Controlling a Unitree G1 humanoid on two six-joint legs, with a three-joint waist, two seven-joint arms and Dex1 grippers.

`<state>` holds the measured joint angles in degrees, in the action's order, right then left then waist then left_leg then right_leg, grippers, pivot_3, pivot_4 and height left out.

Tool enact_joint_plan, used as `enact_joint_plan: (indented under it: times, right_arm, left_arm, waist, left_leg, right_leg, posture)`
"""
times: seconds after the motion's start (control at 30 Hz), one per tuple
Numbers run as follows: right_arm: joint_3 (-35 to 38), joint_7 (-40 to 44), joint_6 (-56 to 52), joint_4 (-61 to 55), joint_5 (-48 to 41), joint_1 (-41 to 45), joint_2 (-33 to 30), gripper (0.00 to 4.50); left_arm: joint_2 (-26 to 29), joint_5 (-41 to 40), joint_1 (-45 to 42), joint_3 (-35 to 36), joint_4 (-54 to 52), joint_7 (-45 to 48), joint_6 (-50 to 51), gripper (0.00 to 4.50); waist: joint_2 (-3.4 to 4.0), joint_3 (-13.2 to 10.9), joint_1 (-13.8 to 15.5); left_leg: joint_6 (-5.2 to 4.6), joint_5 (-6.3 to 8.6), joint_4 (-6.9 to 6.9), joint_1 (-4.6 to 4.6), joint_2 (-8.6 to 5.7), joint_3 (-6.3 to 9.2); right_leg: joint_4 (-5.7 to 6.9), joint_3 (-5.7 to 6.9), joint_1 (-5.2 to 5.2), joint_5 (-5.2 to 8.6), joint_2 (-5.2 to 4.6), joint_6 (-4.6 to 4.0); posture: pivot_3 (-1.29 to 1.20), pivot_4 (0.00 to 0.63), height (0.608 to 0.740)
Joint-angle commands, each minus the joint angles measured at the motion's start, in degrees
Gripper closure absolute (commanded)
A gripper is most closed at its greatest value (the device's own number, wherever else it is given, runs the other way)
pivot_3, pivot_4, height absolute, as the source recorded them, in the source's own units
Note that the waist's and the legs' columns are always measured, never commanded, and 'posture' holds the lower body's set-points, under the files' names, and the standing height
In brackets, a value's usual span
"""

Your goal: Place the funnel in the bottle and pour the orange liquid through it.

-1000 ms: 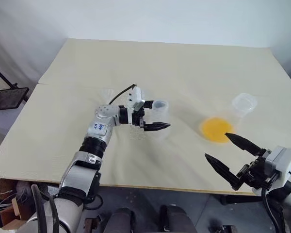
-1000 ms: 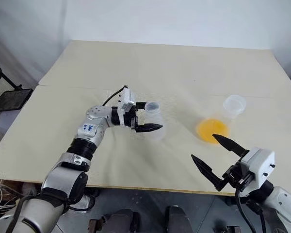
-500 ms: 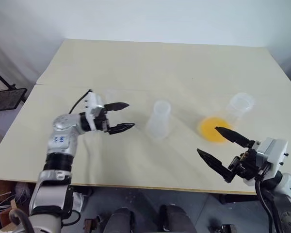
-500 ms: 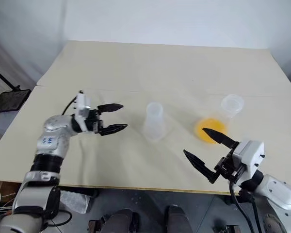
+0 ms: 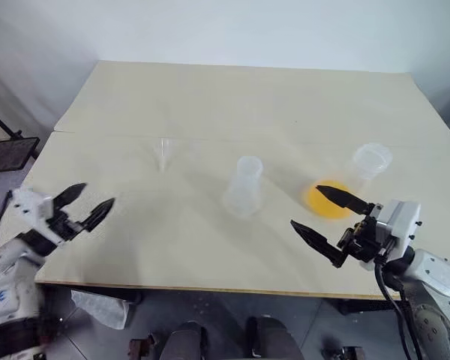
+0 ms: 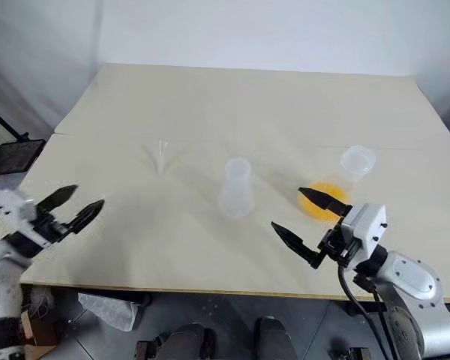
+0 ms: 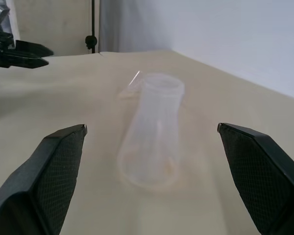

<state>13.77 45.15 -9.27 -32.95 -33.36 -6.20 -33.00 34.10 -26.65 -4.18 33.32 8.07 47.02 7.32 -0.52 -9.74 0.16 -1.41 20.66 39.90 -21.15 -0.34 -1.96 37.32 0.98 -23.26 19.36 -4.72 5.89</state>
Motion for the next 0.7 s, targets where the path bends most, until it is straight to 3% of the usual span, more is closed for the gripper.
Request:
enact_joint_plan:
  times: [0.03,0.27,0.33,0.5,0.6,0.7]
  right_arm:
    - [0.50,0.49,0.92,0.31,-0.82,1.75,-0.24,0.00]
    - [0.16,2.99,-0.07,1.82,-2.37,3.64,-1.02,0.00]
    - [0.32,3.14,-0.26,2.07,-2.46,3.86,-1.16,0.00]
    - [0.17,3.52,-1.28,2.57,-2.68,4.84,-1.49,0.00]
    - [-0.20,3.67,-1.59,2.98,-2.76,5.68,-1.43,0.00]
    - [-0.65,3.56,-1.54,3.17,-2.66,6.22,-0.96,0.00]
  left_arm:
    - [0.91,-1.43,2.27,2.31,-4.28,-1.86,-0.39,0.03]
    - [3.37,-1.24,-0.96,-3.75,-10.55,-8.21,13.10,0.03]
    - [5.46,0.26,-5.91,-6.83,-12.33,-16.32,26.65,0.03]
    - [10.91,0.28,-22.29,-18.66,-12.09,-18.92,48.48,0.03]
    - [10.75,2.58,-33.47,-24.45,-5.99,-21.02,56.29,0.03]
    - [8.98,5.26,-42.83,-28.84,2.65,-21.58,57.97,0.03]
  waist:
    - [-0.01,0.01,-0.01]
    - [-0.01,0.01,-0.21]
    - [-0.02,0.01,-0.02]
    - [-0.03,0.01,-0.20]
    - [-0.03,0.01,-0.21]
    - [-0.03,0.01,-0.43]
  left_leg:
    - [0.00,0.00,0.01,0.00,0.00,0.00]
    - [0.01,0.01,-0.10,0.03,0.00,0.02]
    - [0.01,0.01,-0.10,0.02,0.00,0.03]
    - [0.02,0.02,-0.09,0.02,-0.02,0.04]
    - [0.03,0.02,-0.08,-0.04,-0.06,0.01]
    - [0.05,0.03,-0.09,-0.07,-0.07,-0.07]
  right_leg:
    - [-0.09,0.00,0.03,0.00,0.00,0.00]
    - [-0.28,0.03,0.09,0.00,0.01,0.00]
    - [-0.27,0.04,0.10,0.00,0.01,0.00]
    - [0.08,0.05,0.07,0.00,0.03,0.00]
    - [0.17,0.04,-0.05,0.00,0.06,0.01]
    - [0.24,0.02,-0.15,0.00,0.14,0.01]
  posture:
    - [0.00,0.150,0.740]
    - [0.00,0.150,0.740]
    - [0.00,0.150,0.740]
    - [0.00,0.150,0.740]
    - [0.00,0.150,0.740]
    - [0.00,0.150,0.740]
